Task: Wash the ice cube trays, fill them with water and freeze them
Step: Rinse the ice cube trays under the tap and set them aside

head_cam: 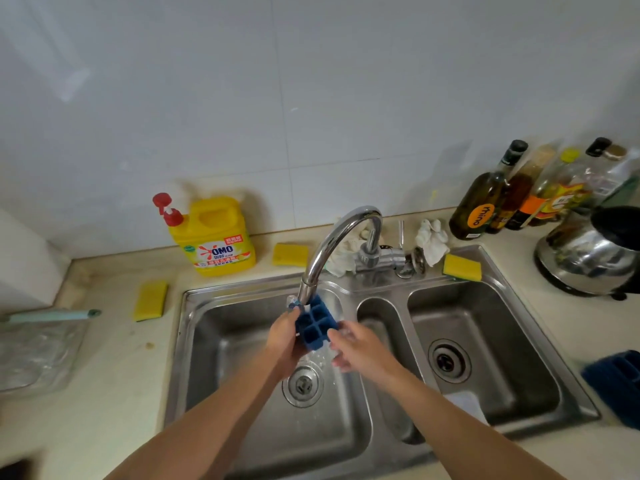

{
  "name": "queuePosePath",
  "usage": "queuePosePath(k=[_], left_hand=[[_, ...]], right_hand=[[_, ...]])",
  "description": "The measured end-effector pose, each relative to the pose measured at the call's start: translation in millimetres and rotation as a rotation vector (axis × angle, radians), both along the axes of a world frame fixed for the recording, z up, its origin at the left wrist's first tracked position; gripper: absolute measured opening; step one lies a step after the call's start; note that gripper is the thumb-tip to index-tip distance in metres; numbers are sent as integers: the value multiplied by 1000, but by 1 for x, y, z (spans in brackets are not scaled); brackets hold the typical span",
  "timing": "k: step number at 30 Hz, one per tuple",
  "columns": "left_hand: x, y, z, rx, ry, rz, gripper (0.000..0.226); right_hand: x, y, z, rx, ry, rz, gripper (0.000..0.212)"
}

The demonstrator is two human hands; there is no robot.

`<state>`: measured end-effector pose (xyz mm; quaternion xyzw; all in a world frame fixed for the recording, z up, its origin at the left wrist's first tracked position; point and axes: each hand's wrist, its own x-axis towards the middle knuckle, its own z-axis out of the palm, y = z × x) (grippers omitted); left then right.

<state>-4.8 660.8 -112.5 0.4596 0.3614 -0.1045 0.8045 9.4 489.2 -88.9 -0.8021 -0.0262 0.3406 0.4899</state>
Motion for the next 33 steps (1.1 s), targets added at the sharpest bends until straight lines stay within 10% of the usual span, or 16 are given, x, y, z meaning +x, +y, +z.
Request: queuePosePath(k=[6, 22, 33], left_hand=[[-2, 16, 5, -17, 21, 13, 25], [-1, 51, 5, 840, -80, -403, 22], [7, 54, -16, 386, 50, -308, 24]], right_hand=[[9, 26, 0, 117, 87, -210, 24], [25, 68, -21, 128, 143, -326, 18], [33, 70, -7, 92, -142, -192, 28]])
